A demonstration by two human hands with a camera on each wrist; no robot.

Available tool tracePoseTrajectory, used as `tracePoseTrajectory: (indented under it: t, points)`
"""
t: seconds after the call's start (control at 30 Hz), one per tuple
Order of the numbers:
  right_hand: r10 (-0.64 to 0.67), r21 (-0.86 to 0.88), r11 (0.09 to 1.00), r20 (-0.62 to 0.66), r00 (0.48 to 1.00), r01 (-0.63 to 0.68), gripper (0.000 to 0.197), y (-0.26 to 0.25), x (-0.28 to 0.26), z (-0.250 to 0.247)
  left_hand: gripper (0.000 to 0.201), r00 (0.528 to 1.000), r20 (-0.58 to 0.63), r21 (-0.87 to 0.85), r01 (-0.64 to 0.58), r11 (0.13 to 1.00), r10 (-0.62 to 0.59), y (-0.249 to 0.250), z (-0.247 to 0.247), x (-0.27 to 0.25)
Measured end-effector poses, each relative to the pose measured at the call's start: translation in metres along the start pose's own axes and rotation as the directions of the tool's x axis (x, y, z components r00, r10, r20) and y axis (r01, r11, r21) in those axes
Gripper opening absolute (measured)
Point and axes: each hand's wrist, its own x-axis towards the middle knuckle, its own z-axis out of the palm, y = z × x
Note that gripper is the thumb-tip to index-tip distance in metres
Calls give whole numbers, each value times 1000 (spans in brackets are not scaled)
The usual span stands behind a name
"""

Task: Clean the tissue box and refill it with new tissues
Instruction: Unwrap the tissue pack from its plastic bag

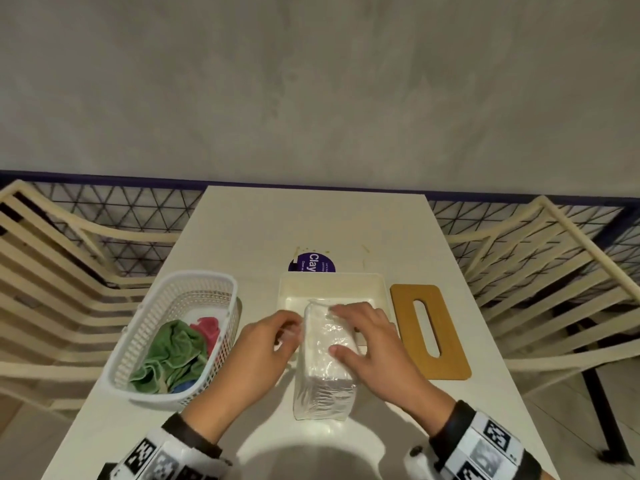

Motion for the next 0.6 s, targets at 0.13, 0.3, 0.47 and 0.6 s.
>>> tracePoseTrajectory:
  t: [0.13,0.3,0.47,0.6]
  points:
    - [59,49,997,68,996,-63,55,0,9,-5,45,980,64,63,-190,980,186,28,0,4]
    - [123,118,986,-8,992,-121,17,-2,16,-6,59,990,108,161,-110,981,93,27,15,11]
    - [76,139,988,-111,991,-61,11,-9,17,-7,62,991,96,111,-105,988,94,29,16,11]
    - [142,313,942,-57,988,-117,21,-8,13,-7,51,990,95,101,-112,989,102,29,16,11]
